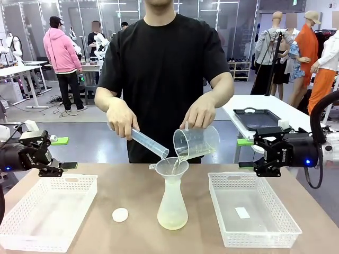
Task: Prepare the solutions needed for the experiment.
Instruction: Once the solution is in the Big flask , pick up the Plastic Funnel and place it back into the right Organizing basket.
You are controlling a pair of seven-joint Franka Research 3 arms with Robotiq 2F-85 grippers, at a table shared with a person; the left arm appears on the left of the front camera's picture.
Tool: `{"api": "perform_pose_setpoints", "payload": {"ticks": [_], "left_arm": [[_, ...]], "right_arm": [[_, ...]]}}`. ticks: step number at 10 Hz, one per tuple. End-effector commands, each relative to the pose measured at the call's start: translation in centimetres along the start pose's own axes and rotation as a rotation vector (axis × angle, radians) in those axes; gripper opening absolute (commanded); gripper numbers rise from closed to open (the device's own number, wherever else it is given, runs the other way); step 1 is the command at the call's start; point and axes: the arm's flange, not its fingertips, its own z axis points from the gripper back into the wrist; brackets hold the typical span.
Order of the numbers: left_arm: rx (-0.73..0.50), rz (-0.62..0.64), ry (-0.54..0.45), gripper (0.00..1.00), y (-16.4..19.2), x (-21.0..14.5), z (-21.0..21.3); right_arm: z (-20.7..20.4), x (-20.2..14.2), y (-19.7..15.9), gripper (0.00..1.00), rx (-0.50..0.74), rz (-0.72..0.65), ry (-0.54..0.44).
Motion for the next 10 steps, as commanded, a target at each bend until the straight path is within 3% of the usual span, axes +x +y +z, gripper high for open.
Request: {"api": "perform_pose_setpoints", "payload": {"ticks": [1,10], "left_arm": [[-0.011,0.003,0.009,1.00,-0.23,-0.04,0.07],[-0.011,0.003,0.009,1.00,-0.23,-0.04,0.07]], "right_arm": [[0.20,-0.16,0.33,0.80,-0.006,0.011,0.005],[0.20,-0.16,0.33,0.80,-0.006,0.011,0.005]]}}
